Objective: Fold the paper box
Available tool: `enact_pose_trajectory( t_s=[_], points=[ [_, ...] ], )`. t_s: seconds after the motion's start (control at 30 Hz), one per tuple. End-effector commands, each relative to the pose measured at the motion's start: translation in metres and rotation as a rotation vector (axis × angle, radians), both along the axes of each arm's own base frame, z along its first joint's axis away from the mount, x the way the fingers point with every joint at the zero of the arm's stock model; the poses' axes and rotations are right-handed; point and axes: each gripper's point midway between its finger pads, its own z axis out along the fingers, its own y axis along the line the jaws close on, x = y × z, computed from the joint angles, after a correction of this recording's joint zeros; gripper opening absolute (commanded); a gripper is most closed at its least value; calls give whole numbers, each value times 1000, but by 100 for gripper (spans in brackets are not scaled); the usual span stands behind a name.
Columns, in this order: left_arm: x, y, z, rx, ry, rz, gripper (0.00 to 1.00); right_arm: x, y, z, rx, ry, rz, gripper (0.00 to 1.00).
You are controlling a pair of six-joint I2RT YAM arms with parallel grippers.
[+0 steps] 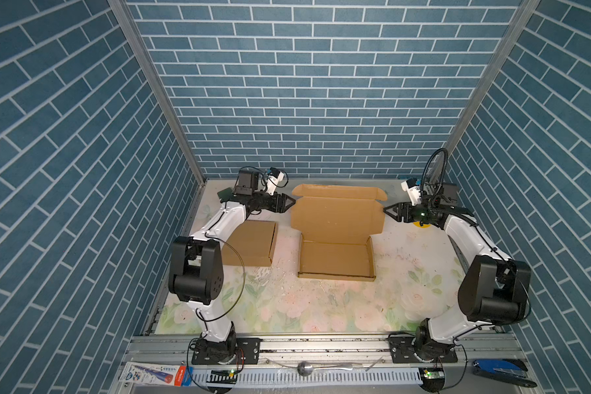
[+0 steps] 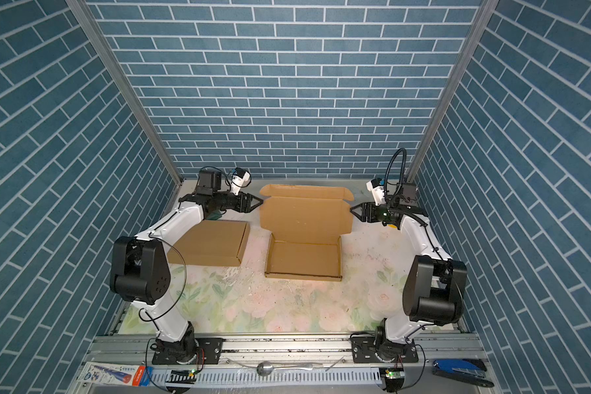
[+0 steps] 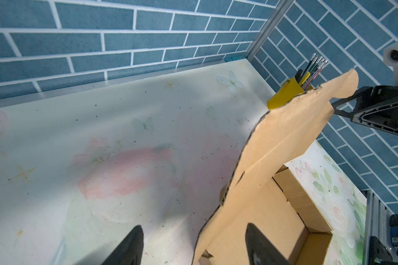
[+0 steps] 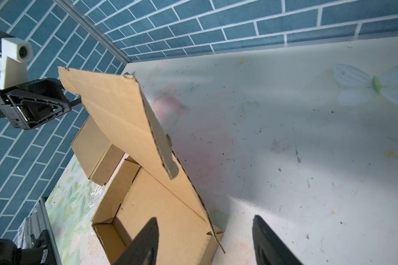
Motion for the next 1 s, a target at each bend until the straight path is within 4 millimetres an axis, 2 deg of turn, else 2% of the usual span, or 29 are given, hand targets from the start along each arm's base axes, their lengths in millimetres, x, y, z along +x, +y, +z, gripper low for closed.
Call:
enact_pose_trajectory(
  t_s=[0.0,0.17,0.27,0.47,0.6,0.9,0.97],
  points=[
    [-4,-7,-5,-6,21,-47,69,7,12,12,-13,-71,97,63],
    [-5,-11,-15,7,34,-67,65,8,27,6,-34,-57,148,61],
    [-5,-13,-20,5,49,-74,61,6,30,0,-50,-41,169,59],
    [-11,-30,-25,6,63,-125,51,4,34,0,-44,-40,184,52],
    [-13,-33,-28,15,67,-131,40,3,35,-2,-55,-35,187,44],
    [-11,-35,-26,13,54,-121,12,4,38,-3,-78,-55,166,14],
    [-10,-37,-23,12,43,-116,9,4,41,-4,-90,-66,162,10]
  ],
)
